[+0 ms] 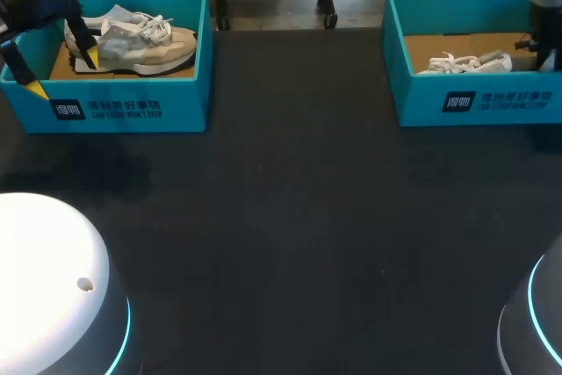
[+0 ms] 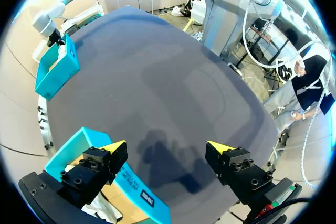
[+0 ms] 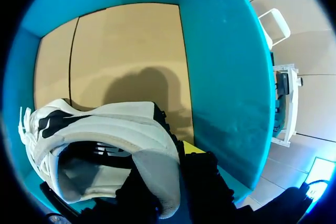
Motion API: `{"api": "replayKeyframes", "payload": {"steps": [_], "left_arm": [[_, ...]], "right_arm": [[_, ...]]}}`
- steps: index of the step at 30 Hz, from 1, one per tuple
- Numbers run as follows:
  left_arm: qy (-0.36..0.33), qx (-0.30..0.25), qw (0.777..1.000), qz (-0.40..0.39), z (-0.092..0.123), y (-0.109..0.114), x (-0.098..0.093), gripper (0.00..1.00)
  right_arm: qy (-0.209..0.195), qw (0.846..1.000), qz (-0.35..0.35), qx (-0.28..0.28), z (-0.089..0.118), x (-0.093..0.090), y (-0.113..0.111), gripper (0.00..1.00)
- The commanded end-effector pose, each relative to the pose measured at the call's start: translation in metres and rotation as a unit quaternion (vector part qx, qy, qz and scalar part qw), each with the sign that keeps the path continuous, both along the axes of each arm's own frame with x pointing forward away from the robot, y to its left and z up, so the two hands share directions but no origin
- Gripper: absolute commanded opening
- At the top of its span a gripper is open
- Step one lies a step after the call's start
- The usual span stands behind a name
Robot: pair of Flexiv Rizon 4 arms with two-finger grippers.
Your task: Take the shoe out of the shoebox, open the shoe tongue, remove and reinsert the insole, then place the shoe into the shoebox
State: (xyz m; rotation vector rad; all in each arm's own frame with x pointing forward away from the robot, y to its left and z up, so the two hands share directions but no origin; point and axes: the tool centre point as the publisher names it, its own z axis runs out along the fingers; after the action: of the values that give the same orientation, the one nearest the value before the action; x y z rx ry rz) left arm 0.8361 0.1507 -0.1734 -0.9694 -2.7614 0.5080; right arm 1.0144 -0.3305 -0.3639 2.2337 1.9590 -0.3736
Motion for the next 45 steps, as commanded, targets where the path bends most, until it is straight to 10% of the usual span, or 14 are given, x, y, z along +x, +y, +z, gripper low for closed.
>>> {"api": "replayKeyframes", "payload": {"steps": [1,26,39,45], "left_arm": [[-0.001,0.002,1.000,-0.001,0.000,0.001,0.000,1.00],[-0.001,0.002,1.000,-0.001,0.000,0.001,0.000,1.00],[-0.001,0.002,1.000,-0.001,0.000,0.001,0.000,1.00],[-0.001,0.002,1.000,-0.001,0.000,0.001,0.000,1.00]], "right_arm": [[0.006,1.000,-0.001,0.007,-0.005,0.003,-0.003,0.11],[-0.009,0.999,0.003,0.039,0.010,-0.002,-0.008,0.46],[-0.028,0.997,0.021,0.062,0.036,-0.002,0.006,1.00],[-0.023,0.997,0.027,0.064,0.035,0.001,0.012,1.00]]}}
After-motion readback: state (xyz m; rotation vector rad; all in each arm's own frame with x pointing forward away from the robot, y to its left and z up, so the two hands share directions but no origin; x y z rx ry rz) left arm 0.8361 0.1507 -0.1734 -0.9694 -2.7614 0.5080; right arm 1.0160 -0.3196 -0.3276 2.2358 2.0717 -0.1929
